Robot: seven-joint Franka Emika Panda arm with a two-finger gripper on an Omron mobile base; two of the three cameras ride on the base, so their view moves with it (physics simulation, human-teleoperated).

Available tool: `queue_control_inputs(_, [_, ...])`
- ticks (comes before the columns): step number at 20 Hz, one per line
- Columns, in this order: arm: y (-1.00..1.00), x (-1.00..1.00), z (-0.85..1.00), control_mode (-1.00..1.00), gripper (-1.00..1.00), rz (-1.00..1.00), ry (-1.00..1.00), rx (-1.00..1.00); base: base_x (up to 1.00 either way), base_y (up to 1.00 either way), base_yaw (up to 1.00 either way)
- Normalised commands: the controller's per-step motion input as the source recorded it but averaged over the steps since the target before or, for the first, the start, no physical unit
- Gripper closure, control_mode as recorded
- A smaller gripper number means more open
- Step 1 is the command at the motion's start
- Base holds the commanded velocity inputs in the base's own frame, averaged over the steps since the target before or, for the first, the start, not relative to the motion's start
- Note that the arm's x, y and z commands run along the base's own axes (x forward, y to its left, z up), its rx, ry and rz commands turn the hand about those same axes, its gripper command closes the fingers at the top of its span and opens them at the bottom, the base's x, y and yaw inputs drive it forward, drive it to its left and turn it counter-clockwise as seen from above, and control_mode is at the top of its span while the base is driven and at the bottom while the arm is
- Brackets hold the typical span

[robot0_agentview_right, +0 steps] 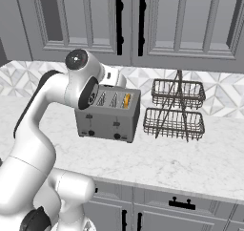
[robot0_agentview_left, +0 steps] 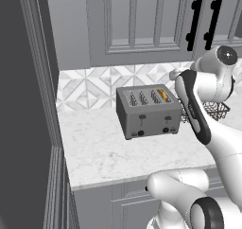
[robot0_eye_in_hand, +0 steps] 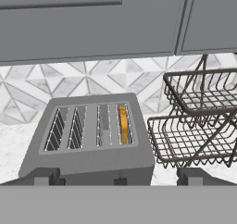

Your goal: Start the toaster. Once the lever pops up, take the bread to the plate on the dining counter.

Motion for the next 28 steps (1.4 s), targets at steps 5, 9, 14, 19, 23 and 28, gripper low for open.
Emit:
queue_control_inputs(5, [0.00,0.00,0.00,-1.00,-1.00,0.00,0.00,0.00,0.00,0.00,0.00])
queue_control_inputs(9, [0.00,0.00,0.00,-1.00,-1.00,0.00,0.00,0.00,0.00,0.00,0.00])
queue_control_inputs(14, [0.00,0.00,0.00,-1.00,-1.00,0.00,0.00,0.00,0.00,0.00,0.00])
queue_control_inputs(19, [0.00,0.00,0.00,-1.00,-1.00,0.00,0.00,0.00,0.00,0.00,0.00])
queue_control_inputs(23, [0.00,0.00,0.00,-1.00,-1.00,0.00,0.00,0.00,0.00,0.00,0.00])
queue_control_inputs(28, [0.00,0.00,0.00,-1.00,-1.00,0.00,0.00,0.00,0.00,0.00,0.00])
